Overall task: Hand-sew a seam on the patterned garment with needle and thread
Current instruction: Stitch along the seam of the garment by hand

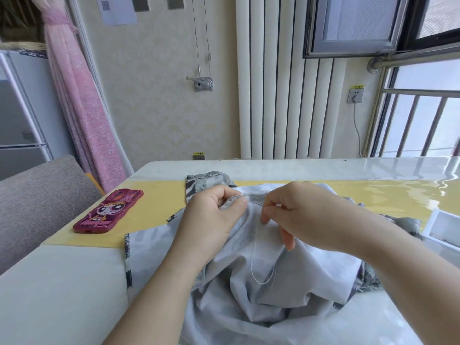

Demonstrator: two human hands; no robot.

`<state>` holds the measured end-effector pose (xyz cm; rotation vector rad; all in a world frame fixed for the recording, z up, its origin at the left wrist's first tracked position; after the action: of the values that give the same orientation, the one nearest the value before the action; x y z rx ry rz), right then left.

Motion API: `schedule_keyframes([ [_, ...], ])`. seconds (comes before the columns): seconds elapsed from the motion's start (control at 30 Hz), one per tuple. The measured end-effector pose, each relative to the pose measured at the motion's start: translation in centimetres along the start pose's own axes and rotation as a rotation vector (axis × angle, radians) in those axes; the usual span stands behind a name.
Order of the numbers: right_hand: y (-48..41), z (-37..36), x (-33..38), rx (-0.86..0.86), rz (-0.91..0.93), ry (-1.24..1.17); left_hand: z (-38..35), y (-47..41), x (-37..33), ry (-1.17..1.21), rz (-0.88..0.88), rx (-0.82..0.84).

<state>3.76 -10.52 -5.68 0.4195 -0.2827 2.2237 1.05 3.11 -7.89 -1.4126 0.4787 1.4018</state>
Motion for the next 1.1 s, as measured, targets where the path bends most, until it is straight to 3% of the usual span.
schedule_keyframes([
  [0.37, -0.4, -0.2, 0.0, -0.065, -0.026, 0.0, -0.6, 1.5, -3.3, -0.314, -0.339, -0.122],
  [0.57, -0.9, 0.6, 0.5, -0.18, 0.038, -0.062, -0.3, 0.8, -1.8, -0.048, -0.144, -0.106],
  [0.73, -0.3, 2.3, 1.7, -0.271, 0.209, -0.171, 0.6, -0.1, 0.4, 0.174, 0.027, -0.122],
  [0.97, 0.2, 2.4, 2.6, -0.287, 0.337, -0.171, 0.5, -0.1, 0.7, 0.219, 0.043, -0.102],
  [1.1, 0.1, 1.4, 3.1, -0.242, 0.375, -0.028, 0.4, -0.2, 0.7, 0.244, 0.061, -0.09],
])
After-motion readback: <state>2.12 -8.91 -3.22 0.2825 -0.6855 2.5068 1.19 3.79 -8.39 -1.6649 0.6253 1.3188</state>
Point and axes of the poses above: each hand's wrist, its own y-axis away from the middle knuckle, its own z-axis out of the back of the hand, x = y × z, the point moved 9 cm from there along -y, towards the middle knuckle, and after that the axes turned 4 degrees about y, right-handed, at the moved point
